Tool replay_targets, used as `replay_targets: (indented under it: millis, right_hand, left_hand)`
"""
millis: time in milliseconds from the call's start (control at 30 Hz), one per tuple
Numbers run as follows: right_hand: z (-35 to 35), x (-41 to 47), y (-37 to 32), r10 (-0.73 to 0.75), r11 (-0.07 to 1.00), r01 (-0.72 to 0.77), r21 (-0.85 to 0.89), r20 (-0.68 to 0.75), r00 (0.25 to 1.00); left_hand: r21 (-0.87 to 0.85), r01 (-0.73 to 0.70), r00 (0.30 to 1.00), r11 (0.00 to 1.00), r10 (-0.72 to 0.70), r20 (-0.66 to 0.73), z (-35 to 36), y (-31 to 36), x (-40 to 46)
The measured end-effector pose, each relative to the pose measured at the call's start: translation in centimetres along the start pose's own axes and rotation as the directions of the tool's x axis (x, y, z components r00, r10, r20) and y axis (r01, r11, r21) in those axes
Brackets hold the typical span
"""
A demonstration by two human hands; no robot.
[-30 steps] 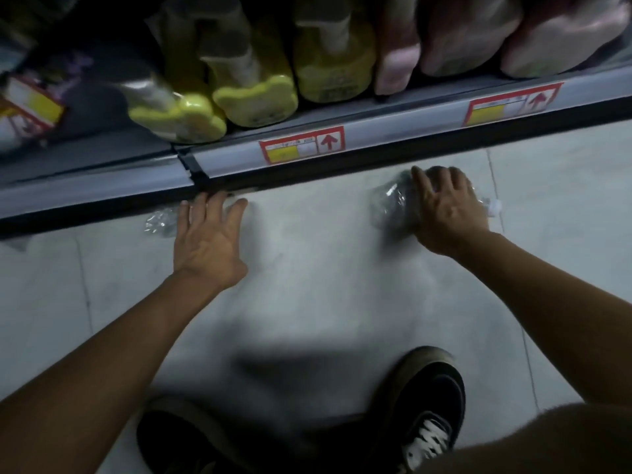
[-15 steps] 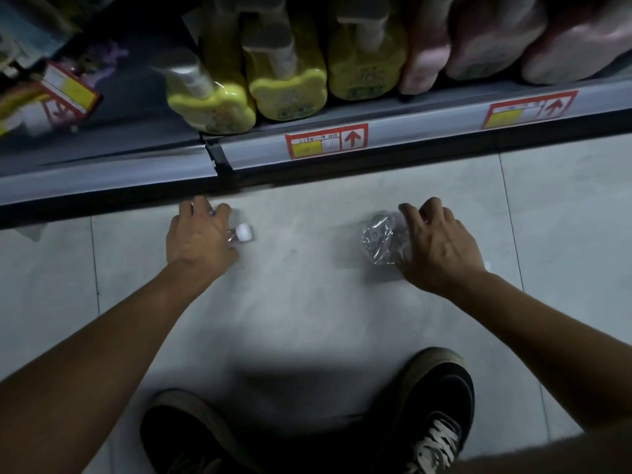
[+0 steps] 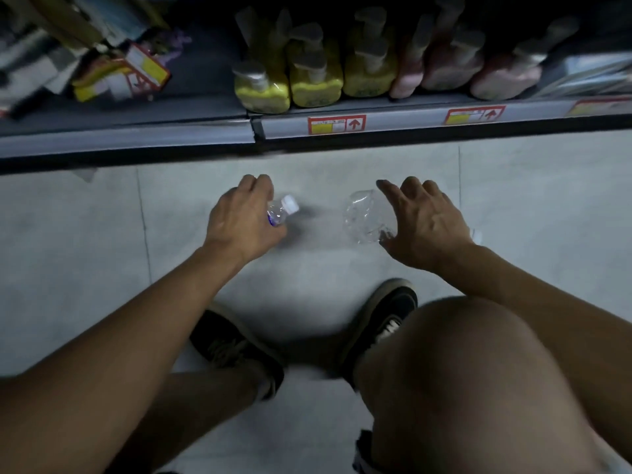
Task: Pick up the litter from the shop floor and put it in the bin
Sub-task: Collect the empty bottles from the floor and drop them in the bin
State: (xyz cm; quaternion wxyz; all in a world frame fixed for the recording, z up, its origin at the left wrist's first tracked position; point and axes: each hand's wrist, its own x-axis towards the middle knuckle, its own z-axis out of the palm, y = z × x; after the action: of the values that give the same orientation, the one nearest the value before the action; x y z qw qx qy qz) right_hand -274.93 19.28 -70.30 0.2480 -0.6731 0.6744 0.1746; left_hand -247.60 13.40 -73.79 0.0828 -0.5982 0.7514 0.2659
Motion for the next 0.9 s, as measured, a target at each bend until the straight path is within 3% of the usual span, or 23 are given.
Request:
replay_targets:
  millis: [267, 600, 733, 900]
  right_hand:
    - [-18.8, -13.1, -4.0, -0.027, 1.000, 0.027, 0.007, 0.008, 1.000]
    - [-41.4, -27.6, -10.6, -0.107, 0.994, 0.107, 0.019, 0.003, 0.994]
    - [-47.6, -31.3, -12.3, -0.186, 0.982, 0.186, 0.027, -0.006, 0.982]
    - [-52.6, -34.5, -14.3, -0.306, 0.952, 0.306, -0.007, -0.083, 0.948]
  left_hand:
    - [-0.090, -0.010, 1.000, 0.996, 0.007, -0.029, -19.4, 5.9, -12.7]
    - [-0.196, 0.102, 0.989, 0.975, -0.120, -0.086, -45.7, 12.9, -26.5]
    - [-0.159, 0.199, 0.964, 0.967, -0.223, -0.147, -52.5, 13.9, -31.8]
    - [-0.203, 0.352, 0.884, 0.914, -0.396, -0.249, -56.6, 14.4, -37.2]
